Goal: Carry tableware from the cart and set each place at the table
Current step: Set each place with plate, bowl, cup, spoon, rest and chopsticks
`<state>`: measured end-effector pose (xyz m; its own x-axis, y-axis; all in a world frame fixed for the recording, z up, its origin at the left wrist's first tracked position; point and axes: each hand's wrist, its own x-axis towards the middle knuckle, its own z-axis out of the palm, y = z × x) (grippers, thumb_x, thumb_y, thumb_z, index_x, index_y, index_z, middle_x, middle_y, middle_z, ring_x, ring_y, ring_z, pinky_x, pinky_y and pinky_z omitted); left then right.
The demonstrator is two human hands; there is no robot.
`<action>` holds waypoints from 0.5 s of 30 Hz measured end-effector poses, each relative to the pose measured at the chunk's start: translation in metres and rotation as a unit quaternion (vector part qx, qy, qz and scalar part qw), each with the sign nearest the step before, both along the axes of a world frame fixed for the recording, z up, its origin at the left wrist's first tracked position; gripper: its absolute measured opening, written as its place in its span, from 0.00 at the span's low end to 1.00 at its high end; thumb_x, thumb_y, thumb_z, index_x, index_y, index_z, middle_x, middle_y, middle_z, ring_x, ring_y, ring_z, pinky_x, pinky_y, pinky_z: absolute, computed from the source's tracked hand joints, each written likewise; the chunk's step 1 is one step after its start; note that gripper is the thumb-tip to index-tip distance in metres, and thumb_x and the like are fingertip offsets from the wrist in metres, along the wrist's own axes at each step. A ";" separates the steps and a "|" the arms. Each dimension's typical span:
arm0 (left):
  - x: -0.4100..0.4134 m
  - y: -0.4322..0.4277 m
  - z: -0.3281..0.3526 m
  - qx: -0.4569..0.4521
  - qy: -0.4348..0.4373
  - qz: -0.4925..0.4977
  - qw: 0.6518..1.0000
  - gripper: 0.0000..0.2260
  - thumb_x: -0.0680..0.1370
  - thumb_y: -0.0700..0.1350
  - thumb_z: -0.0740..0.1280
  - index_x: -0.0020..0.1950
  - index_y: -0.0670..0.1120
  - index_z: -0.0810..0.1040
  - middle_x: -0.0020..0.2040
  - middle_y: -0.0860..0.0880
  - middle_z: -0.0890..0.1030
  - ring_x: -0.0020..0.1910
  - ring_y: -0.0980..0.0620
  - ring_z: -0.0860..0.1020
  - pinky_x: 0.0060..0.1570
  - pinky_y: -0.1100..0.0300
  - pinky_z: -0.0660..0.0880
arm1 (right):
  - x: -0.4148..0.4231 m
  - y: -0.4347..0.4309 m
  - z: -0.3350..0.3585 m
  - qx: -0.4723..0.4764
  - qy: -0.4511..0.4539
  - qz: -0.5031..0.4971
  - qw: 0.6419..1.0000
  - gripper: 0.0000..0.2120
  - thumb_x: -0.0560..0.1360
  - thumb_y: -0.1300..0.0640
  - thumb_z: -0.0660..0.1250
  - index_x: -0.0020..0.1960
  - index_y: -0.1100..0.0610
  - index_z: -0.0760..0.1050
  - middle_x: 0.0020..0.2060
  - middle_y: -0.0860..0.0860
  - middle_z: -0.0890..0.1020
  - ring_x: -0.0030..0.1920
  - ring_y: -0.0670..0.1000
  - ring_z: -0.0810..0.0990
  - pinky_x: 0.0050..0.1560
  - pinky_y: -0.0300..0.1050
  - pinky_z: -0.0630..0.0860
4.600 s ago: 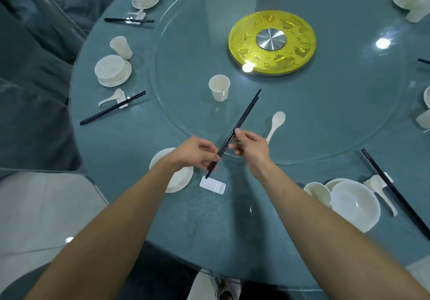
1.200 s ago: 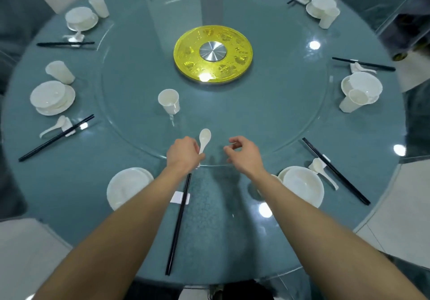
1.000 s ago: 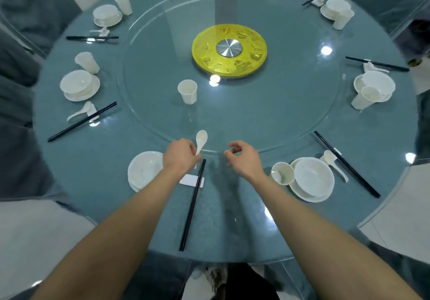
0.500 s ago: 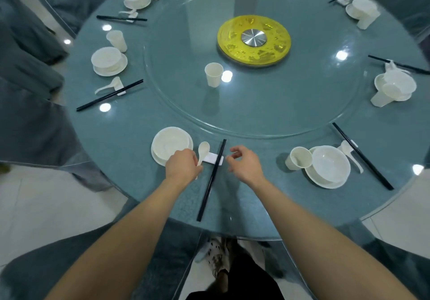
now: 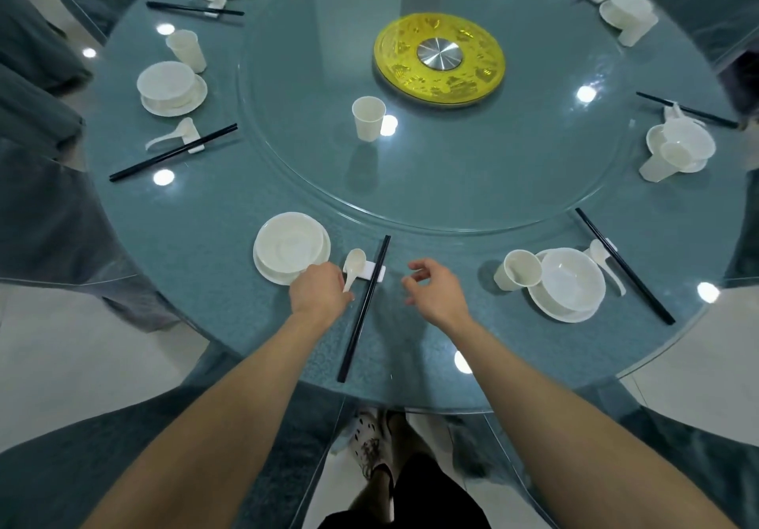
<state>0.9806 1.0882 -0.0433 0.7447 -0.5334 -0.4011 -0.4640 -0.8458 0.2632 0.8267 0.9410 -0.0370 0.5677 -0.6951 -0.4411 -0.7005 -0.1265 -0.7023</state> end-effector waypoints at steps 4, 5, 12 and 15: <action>-0.001 0.003 0.002 0.005 0.007 0.006 1.000 0.12 0.74 0.57 0.80 0.45 0.51 0.83 0.40 0.51 0.85 0.43 0.47 0.84 0.45 0.52 0.82 | 0.003 -0.003 0.002 0.002 0.001 -0.001 1.000 0.15 0.80 0.53 0.69 0.66 0.53 0.78 0.52 0.47 0.83 0.48 0.54 0.87 0.57 0.55 0.82; -0.001 0.003 0.003 0.006 0.008 0.008 1.000 0.12 0.73 0.57 0.80 0.44 0.51 0.83 0.40 0.51 0.85 0.43 0.47 0.84 0.45 0.52 0.82 | 0.004 -0.003 0.002 0.003 -0.001 -0.002 1.000 0.15 0.80 0.54 0.69 0.66 0.53 0.78 0.52 0.47 0.82 0.48 0.55 0.87 0.57 0.55 0.82; 0.014 -0.007 0.030 0.002 -0.009 0.014 1.000 0.12 0.73 0.57 0.79 0.43 0.51 0.83 0.41 0.51 0.85 0.44 0.46 0.83 0.46 0.53 0.82 | 0.027 -0.014 0.014 0.002 -0.019 0.006 1.000 0.14 0.79 0.55 0.69 0.64 0.53 0.78 0.47 0.42 0.81 0.47 0.55 0.87 0.57 0.55 0.82; 0.031 -0.021 0.043 -0.007 -0.025 0.017 1.000 0.13 0.73 0.58 0.78 0.45 0.51 0.83 0.42 0.51 0.84 0.44 0.46 0.83 0.46 0.52 0.81 | 0.039 -0.025 0.021 -0.009 -0.029 0.010 0.999 0.14 0.79 0.54 0.68 0.64 0.53 0.78 0.49 0.46 0.82 0.45 0.55 0.87 0.55 0.55 0.82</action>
<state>1.0119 1.0668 0.0002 0.7809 -0.5135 -0.3559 -0.4485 -0.8573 0.2527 0.8660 0.9158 -0.0158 0.6055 -0.6911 -0.3946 -0.6555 -0.1520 -0.7397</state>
